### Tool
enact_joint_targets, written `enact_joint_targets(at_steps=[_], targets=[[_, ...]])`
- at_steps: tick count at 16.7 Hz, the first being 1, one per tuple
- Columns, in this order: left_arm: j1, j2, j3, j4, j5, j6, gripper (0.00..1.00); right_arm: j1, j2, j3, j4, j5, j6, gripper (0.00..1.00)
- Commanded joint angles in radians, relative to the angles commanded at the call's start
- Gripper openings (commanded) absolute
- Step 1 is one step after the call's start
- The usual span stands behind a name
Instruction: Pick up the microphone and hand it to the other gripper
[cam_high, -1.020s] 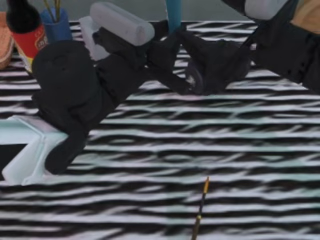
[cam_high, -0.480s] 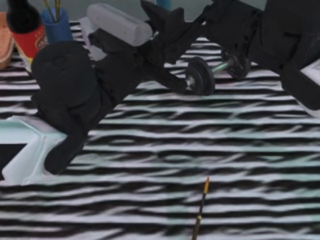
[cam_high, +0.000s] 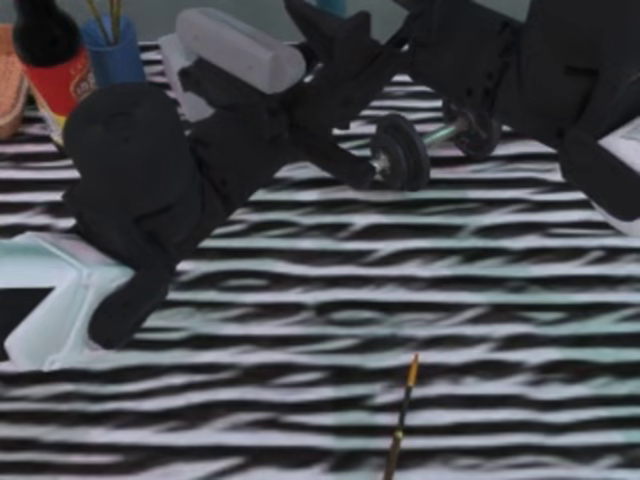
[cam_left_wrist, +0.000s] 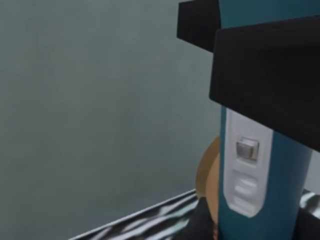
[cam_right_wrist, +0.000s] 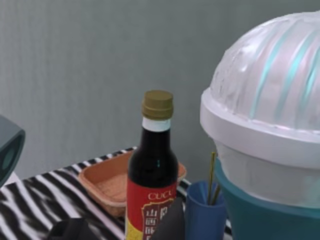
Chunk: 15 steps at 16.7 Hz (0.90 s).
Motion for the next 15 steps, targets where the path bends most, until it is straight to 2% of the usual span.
enact_joint_targets(at_steps=[7,15], targets=[[0.0,0.0,0.0,0.0,0.0,0.0,0.0,0.0,0.0,0.0,0.0,0.0,0.0,0.02],[0.0,0.0,0.0,0.0,0.0,0.0,0.0,0.0,0.0,0.0,0.0,0.0,0.0,0.0]])
